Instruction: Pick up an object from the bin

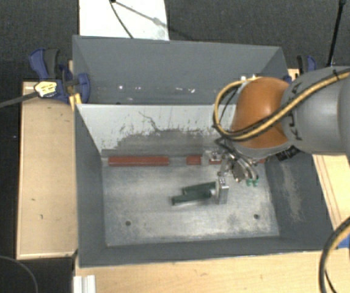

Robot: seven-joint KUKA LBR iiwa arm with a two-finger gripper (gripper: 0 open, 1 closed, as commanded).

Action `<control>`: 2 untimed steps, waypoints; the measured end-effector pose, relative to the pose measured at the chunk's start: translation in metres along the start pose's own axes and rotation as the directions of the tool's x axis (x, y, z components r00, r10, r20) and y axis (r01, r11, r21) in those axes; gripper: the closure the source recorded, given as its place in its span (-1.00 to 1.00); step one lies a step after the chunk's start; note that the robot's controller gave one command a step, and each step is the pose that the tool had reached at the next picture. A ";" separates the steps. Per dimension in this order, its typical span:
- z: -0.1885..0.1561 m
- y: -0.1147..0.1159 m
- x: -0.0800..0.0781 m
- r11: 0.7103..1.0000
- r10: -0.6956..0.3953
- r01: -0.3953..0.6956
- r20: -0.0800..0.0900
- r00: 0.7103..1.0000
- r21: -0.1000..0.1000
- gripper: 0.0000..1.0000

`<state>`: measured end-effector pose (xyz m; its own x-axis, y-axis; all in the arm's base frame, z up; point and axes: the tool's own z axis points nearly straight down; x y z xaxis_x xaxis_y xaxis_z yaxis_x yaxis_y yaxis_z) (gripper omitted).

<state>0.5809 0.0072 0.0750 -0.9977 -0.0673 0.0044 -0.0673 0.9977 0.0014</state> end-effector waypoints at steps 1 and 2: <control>0.005 0.036 0.032 0.889 -0.458 0.458 0.004 0.889 0.001 -1.00; 0.004 0.035 0.032 0.890 -0.456 0.456 0.004 0.890 0.003 1.00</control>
Offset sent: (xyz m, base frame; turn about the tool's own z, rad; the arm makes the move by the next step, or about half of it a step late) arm -0.0342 0.0327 -0.0050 -0.4755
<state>0.5471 0.0400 0.0709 -0.8575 -0.5145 -0.0009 -0.5145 0.8575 0.0005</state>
